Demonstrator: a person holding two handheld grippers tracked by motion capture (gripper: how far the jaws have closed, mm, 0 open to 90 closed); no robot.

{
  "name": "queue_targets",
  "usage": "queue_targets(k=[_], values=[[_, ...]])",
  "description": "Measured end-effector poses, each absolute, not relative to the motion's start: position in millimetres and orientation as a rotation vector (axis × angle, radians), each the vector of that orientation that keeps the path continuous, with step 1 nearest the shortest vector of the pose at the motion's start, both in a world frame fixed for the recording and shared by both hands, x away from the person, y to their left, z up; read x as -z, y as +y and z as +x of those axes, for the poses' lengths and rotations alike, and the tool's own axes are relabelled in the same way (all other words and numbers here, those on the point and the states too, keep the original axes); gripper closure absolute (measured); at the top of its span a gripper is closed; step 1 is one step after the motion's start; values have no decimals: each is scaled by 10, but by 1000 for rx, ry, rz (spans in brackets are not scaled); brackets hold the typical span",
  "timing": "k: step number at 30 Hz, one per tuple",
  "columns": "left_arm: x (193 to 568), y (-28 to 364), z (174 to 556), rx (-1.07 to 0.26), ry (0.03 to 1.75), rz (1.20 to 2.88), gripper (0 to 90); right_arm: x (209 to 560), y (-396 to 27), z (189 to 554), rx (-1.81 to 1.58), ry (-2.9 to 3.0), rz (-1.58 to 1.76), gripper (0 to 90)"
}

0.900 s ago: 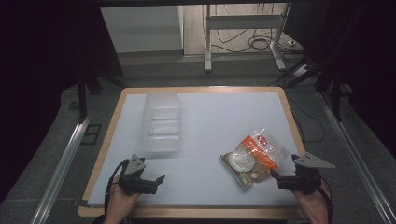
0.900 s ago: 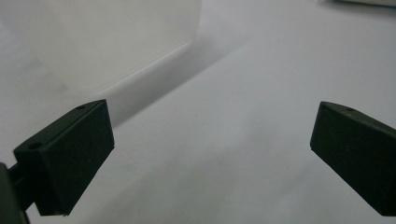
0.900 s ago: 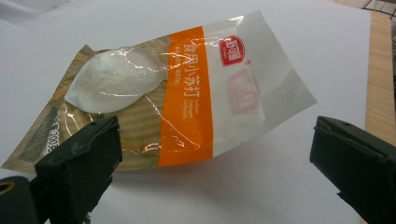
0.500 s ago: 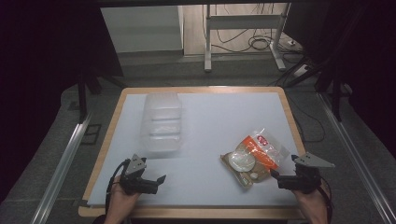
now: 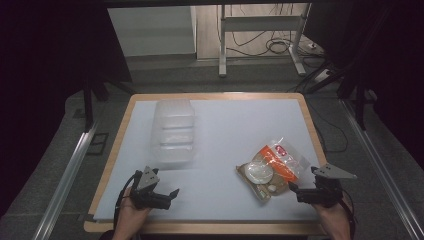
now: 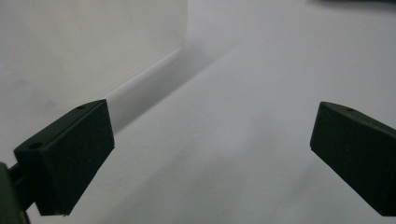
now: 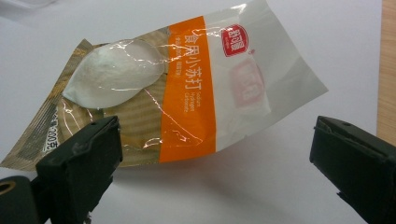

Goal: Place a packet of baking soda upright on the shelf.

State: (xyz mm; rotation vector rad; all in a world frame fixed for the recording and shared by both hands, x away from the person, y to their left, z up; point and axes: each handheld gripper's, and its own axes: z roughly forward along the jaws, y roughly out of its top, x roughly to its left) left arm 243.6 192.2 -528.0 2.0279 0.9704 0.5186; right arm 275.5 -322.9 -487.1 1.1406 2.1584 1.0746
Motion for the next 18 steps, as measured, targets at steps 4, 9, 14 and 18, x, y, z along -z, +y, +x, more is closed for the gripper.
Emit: queue_targets(k=[4,9,14,18], values=[[5280,1917,2434,-528,970,2036,0,4870,-3231,2755,-1074,2156,1141,27],[5288,1914,2437,-529,975,2039,0,4856,-3241,2757,-1078,2143,1139,27],[5298,1908,2442,-528,980,2049,0,4825,-3243,2787,-1102,2140,1148,26],[5304,1911,2447,-522,982,2055,0,4799,-3247,2838,-1123,2117,1170,26]])
